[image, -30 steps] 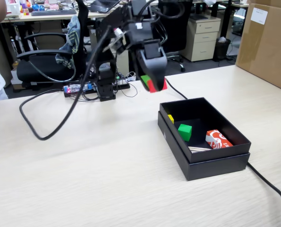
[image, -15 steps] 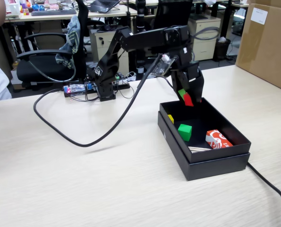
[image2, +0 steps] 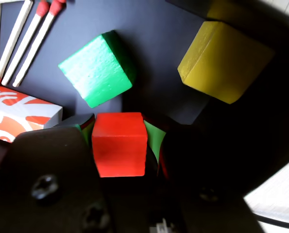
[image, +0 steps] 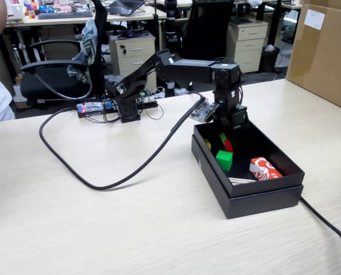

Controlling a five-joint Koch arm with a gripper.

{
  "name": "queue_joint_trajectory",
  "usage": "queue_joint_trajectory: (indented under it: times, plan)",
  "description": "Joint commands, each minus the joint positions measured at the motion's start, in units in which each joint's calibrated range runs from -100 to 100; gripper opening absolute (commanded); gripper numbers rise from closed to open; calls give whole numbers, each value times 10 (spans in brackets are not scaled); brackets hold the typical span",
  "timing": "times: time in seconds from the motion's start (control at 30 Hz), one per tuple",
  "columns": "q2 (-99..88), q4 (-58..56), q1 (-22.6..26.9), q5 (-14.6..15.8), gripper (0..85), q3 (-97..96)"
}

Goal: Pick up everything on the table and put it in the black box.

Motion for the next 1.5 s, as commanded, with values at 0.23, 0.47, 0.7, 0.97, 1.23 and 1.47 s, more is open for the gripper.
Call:
queue_joint_trajectory:
  times: [0.23,0.47,0.7,0.97,1.23,1.47]
  plan:
    - [-18,1,0,-7,440,-23]
    - [-122,1,0,-8,468,-39]
    - [-434,5,-26,-23,479,-142]
    - [-757,27,-88,-33,505,-400]
    - [-1034,177,-146,-73,500,-726]
    - [-1224,312,-172,-74,503,-976]
